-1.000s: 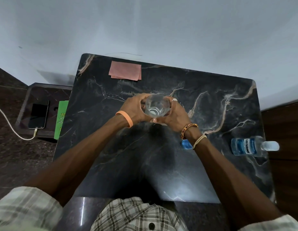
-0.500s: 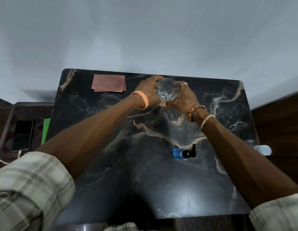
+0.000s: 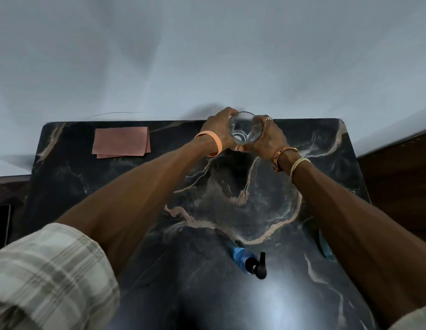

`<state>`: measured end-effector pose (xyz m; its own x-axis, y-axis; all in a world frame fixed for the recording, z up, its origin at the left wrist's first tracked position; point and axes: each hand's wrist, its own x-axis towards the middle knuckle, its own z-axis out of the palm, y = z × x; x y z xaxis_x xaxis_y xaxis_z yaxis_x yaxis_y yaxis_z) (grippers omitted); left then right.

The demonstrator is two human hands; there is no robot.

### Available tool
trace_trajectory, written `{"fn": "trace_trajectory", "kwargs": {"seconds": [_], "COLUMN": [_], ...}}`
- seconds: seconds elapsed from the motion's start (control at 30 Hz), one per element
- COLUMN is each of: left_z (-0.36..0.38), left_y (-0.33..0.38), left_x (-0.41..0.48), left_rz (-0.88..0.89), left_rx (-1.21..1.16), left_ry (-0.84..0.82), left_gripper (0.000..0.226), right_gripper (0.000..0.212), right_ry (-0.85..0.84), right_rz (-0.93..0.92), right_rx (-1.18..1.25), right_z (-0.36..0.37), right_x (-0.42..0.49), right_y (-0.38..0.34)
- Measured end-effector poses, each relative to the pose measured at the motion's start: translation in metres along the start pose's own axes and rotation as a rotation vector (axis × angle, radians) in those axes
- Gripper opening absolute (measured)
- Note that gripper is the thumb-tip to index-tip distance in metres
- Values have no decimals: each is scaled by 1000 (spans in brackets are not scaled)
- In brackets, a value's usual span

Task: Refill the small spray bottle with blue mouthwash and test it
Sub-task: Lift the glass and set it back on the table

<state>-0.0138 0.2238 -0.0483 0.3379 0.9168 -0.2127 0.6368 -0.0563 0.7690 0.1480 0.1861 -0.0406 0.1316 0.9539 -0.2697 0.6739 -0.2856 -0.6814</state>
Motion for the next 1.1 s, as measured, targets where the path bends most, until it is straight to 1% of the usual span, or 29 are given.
{"fn": "trace_trajectory", "kwargs": {"seconds": [0.17, 0.43, 0.53, 0.6, 0.7, 0.8, 0.9, 1.1], "left_z": [6, 5, 6, 7, 8, 12, 18, 28], "left_y": [-3, -6, -6, -9, -15, -19, -14, 22], "left_x": [16, 18, 14, 8, -6, -27, -52, -96], "left_rz": [5, -42, -49, -87, -167, -204, -176, -99], "left_rx": [6, 8, 109, 131, 63, -29, -42, -48], "left_ry": [-6, -29, -60, -48, 41, 147, 193, 201], "left_gripper": [96, 98, 111, 112, 104, 94, 84, 76], "right_gripper": [101, 103, 114, 123, 128, 126, 122, 119], "right_ry": [-13, -19, -18, -15, 11, 30, 56, 70], "right_rz": [5, 18, 68, 99, 116, 103, 71, 24], "right_rx": [-13, -13, -40, -30, -28, -18, 4, 41], "right_z": [1, 4, 6, 6, 3, -1, -6, -15], "right_x": [18, 23, 21, 17, 5, -12, -33, -80], "right_y": [8, 15, 15, 14, 15, 15, 14, 11]}}
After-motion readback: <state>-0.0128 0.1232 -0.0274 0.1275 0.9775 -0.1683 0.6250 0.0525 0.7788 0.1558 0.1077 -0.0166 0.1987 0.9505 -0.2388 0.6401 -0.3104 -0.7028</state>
